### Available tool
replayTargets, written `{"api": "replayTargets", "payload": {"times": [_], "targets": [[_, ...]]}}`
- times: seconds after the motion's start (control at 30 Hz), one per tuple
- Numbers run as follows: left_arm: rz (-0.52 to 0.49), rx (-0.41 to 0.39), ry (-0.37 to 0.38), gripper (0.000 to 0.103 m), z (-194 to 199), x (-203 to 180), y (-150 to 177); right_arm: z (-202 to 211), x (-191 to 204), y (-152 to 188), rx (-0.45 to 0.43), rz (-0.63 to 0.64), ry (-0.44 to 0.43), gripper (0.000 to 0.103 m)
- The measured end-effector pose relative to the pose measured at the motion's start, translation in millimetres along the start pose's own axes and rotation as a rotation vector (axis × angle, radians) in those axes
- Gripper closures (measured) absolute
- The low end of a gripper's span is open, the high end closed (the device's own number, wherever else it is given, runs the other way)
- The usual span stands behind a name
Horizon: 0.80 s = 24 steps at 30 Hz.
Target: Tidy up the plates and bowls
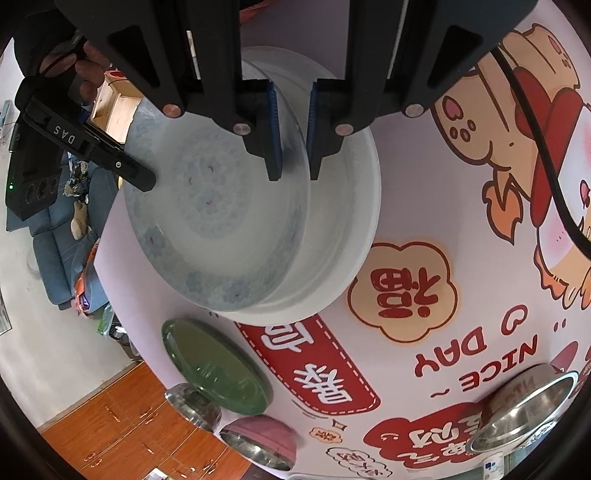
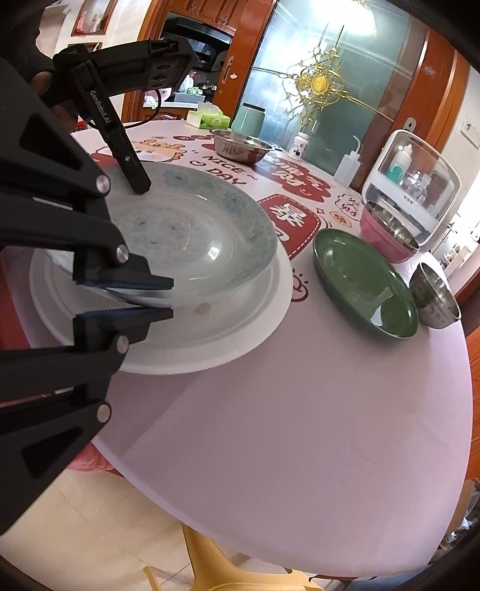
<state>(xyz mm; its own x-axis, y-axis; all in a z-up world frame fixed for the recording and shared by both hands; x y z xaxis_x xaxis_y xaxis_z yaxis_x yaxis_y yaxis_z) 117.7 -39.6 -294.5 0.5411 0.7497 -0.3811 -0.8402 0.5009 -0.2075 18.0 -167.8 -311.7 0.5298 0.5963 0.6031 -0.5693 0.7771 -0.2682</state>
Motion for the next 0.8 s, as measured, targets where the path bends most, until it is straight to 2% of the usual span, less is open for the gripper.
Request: {"api": "replayTargets", "payload": {"times": [0.4, 0.8], "targets": [[0.019, 0.020, -0.026, 0.093, -13, 8, -2, -14, -4, -1, 0.051, 0.016, 0.029, 0.094], [-0.016, 0.039, -0.042, 0.092, -20, 9, -1, -18, -3, -3, 0.074, 0.075, 0.104, 0.093]]}}
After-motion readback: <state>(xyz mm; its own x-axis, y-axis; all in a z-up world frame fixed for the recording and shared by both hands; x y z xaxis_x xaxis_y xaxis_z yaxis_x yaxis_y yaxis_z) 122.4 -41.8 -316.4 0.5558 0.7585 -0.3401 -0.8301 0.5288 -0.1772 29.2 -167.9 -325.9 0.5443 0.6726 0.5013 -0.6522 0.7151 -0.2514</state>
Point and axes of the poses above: each gripper's, at about its wrist camera, not at the fingertips, and z roughly against the way its jaws point, x to its left, y to its underside, the point moved 10 cm from there along -z, roughly the way its jaws point, and after that the axes turned 1 degree about x, right-handed, at the moved point
